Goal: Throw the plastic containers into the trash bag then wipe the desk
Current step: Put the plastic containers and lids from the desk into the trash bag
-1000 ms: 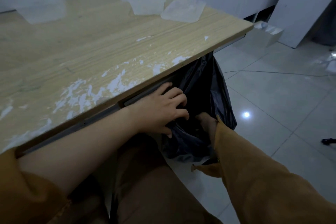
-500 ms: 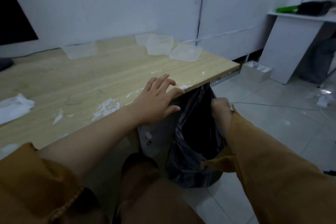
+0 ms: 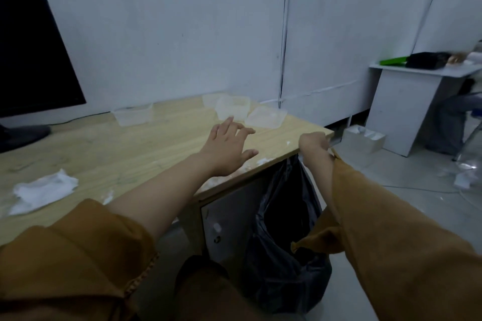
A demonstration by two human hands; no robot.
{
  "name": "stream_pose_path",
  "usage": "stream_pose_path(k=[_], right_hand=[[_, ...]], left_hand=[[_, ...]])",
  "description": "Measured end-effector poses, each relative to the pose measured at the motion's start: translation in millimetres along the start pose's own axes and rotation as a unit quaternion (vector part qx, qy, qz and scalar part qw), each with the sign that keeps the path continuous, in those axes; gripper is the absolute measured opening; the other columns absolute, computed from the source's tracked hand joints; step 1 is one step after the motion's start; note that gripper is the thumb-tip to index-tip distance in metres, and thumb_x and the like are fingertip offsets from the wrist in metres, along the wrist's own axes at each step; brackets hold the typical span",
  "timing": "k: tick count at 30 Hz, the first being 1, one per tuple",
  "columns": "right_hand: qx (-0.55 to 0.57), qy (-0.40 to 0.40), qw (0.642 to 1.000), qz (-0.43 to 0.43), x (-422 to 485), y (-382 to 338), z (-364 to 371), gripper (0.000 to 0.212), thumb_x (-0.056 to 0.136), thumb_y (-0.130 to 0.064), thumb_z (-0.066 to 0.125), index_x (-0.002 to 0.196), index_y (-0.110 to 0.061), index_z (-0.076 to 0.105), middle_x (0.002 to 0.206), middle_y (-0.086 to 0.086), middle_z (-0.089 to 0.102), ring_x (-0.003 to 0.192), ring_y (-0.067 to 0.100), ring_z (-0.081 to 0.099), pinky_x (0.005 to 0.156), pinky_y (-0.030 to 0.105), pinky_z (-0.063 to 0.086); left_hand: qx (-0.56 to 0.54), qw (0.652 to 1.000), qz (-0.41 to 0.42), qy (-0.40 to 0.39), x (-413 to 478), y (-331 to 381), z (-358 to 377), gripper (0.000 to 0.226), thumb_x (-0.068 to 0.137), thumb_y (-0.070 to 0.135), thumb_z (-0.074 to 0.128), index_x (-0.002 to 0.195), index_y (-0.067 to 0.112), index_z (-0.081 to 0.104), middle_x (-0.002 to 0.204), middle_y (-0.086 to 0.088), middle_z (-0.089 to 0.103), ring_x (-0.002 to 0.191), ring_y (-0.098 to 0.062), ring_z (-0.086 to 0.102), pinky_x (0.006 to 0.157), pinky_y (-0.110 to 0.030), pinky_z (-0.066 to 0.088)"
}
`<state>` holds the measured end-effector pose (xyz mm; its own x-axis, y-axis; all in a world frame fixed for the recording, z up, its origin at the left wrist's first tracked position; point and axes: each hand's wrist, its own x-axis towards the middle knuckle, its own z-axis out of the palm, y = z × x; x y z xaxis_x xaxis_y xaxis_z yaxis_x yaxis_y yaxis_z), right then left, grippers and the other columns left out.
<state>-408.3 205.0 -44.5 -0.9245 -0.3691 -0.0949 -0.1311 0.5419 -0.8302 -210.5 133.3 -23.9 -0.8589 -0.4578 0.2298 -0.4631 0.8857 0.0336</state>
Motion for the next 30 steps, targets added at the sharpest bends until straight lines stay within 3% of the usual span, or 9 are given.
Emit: stream_pose_path(k=[2, 3, 4, 5, 9, 14, 20, 24, 30], right_hand=[[0.016, 0.044, 0.999, -0.013, 5, -6, 1, 0.039, 0.099, -0.008, 0.037, 0.137, -0.001, 0.04, 0.141, 0.016, 0.044, 0.111, 0.026, 0.049, 0.095, 0.02, 0.04], [0.037, 0.042, 0.998, -0.021, 3, -12, 3, 0.039, 0.099, -0.007, 0.035, 0.137, 0.003, 0.039, 0.142, 0.018, 0.043, 0.113, 0.03, 0.049, 0.086, 0.017, 0.019], [0.04, 0.045, 0.998, -0.035, -3, -18, 4, 0.04, 0.099, -0.007, 0.035, 0.137, 0.004, 0.036, 0.142, 0.019, 0.042, 0.117, 0.032, 0.048, 0.085, 0.04, 0.038], [0.052, 0.046, 0.997, -0.038, -5, -25, 5, 0.041, 0.098, -0.006, 0.036, 0.138, 0.004, 0.035, 0.142, 0.02, 0.042, 0.121, 0.034, 0.048, 0.099, 0.034, 0.04], [0.066, 0.037, 0.994, -0.075, -19, -37, 20, 0.045, 0.094, -0.004, 0.039, 0.138, 0.0, 0.034, 0.137, 0.02, 0.045, 0.12, 0.036, 0.05, 0.093, 0.042, 0.048], [0.058, -0.029, 0.993, -0.103, -22, -34, 59, 0.047, 0.093, -0.008, 0.041, 0.139, -0.004, 0.035, 0.142, 0.017, 0.038, 0.126, 0.034, 0.042, 0.096, 0.04, 0.041], [0.054, -0.022, 0.987, -0.152, 5, -39, 87, 0.052, 0.092, -0.013, 0.044, 0.142, -0.01, 0.032, 0.142, 0.015, 0.034, 0.126, 0.032, 0.038, 0.1, 0.04, 0.039], [-0.094, 0.045, 0.973, -0.205, 31, -42, 105, 0.046, 0.093, -0.024, 0.044, 0.137, -0.014, 0.038, 0.14, 0.013, 0.036, 0.128, 0.031, 0.033, 0.103, 0.039, 0.03], [-0.297, 0.078, 0.894, -0.325, 63, -54, 139, 0.037, 0.095, -0.026, 0.041, 0.131, -0.018, 0.044, 0.138, 0.012, 0.037, 0.126, 0.031, 0.032, 0.103, 0.042, 0.026]], left_hand=[[0.005, 1.0, 0.004, 0.005, 4, 4, -4, 0.056, 0.097, 0.048, 0.031, 0.146, 0.023, 0.021, 0.153, -0.006, 0.02, 0.147, -0.023, -0.007, 0.117, -0.042, 0.0], [0.006, 1.0, 0.005, 0.005, 6, 5, -4, 0.056, 0.097, 0.048, 0.031, 0.146, 0.023, 0.021, 0.154, -0.006, 0.019, 0.147, -0.023, -0.007, 0.117, -0.042, 0.0], [0.005, 1.0, 0.005, 0.006, 8, 5, -4, 0.056, 0.097, 0.048, 0.031, 0.146, 0.023, 0.021, 0.154, -0.006, 0.019, 0.147, -0.024, -0.007, 0.117, -0.042, 0.0], [0.005, 1.0, 0.004, 0.006, 10, 6, -4, 0.056, 0.097, 0.048, 0.03, 0.146, 0.023, 0.021, 0.154, -0.006, 0.019, 0.147, -0.024, -0.006, 0.118, -0.042, 0.001], [-0.007, 1.0, -0.019, -0.006, 17, 3, 9, 0.055, 0.098, 0.046, 0.029, 0.146, 0.022, 0.021, 0.154, -0.007, 0.02, 0.147, -0.024, -0.005, 0.117, -0.043, 0.002], [-0.089, 0.991, -0.098, -0.03, 26, -12, 41, 0.053, 0.099, 0.043, 0.03, 0.146, 0.022, 0.022, 0.154, -0.007, 0.021, 0.147, -0.024, 0.0, 0.117, -0.042, 0.006], [-0.187, 0.964, -0.176, 0.062, 50, -35, 70, 0.044, 0.098, 0.038, 0.036, 0.139, 0.023, 0.035, 0.151, -0.005, 0.03, 0.145, -0.022, 0.008, 0.115, -0.039, 0.013], [-0.182, 0.959, -0.186, 0.109, 80, -49, 76, 0.044, 0.097, 0.037, 0.038, 0.138, 0.022, 0.036, 0.149, -0.004, 0.031, 0.145, -0.022, 0.009, 0.115, -0.04, 0.014], [-0.078, 0.977, -0.121, 0.158, 127, -77, 87, 0.04, 0.096, 0.034, 0.04, 0.134, 0.02, 0.04, 0.146, 0.0, 0.036, 0.143, -0.018, 0.016, 0.112, -0.04, 0.02]])
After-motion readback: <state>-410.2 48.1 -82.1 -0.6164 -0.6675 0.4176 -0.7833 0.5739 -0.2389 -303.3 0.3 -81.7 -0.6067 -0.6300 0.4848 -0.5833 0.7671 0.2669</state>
